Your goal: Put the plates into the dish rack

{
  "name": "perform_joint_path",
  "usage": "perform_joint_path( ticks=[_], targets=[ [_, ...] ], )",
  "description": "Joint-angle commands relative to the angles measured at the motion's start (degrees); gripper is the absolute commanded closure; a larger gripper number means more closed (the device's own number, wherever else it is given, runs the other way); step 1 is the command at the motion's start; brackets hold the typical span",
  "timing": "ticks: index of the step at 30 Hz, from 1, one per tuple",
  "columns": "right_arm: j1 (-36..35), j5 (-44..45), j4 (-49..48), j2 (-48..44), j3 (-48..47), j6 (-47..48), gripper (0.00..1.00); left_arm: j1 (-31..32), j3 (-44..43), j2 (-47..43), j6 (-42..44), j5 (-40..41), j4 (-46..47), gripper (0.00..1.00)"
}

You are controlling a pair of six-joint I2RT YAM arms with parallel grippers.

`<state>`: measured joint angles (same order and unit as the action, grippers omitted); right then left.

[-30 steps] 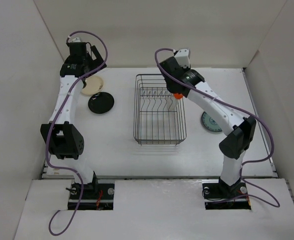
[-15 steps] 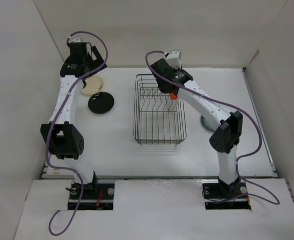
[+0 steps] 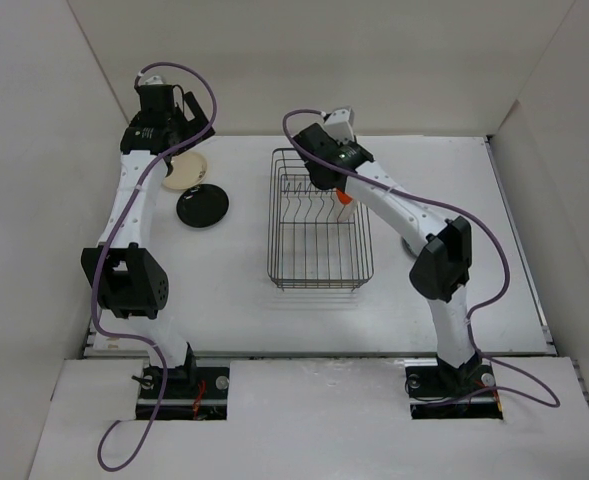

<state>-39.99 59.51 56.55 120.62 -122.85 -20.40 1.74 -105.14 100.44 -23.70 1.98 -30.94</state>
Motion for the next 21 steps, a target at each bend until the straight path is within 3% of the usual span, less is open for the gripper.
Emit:
perform_joint_path(
  ticks=[1, 10, 14, 16, 18, 21],
  targets=[
    [-1.06, 0.96, -0.66, -0.12, -0.29, -1.04, 1.0, -0.42, -2.52, -1.84, -0.47, -0.66, 1.06, 0.0],
    [-2.73, -0.18, -0.66, 0.5, 0.77, -2.1, 0.8, -0.42, -2.52, -1.83, -0.47, -1.19, 1.06, 0.0],
    [-2.73, -0.71, -0.66, 1.02, 0.77, -2.71, 0.63, -0.42, -2.52, -1.83, -0.47, -1.19, 1.06, 0.0],
    [-2.73, -0.71, 0.21, 0.41, 0.77, -3.41, 0.62, -0.42, -2.52, -1.83, -0.47, -1.19, 1.06, 0.0],
    [-3.25, -0.18, 2.05, -1.51, -0.19, -4.55, 0.54, -0.42, -2.52, -1.83, -0.47, -1.19, 1.06, 0.0],
    [-3.25, 0.44, 4.44, -5.9, -0.99, -6.32, 0.52, -0.42, -2.52, -1.83, -0.47, -1.19, 1.06, 0.0]
  ],
)
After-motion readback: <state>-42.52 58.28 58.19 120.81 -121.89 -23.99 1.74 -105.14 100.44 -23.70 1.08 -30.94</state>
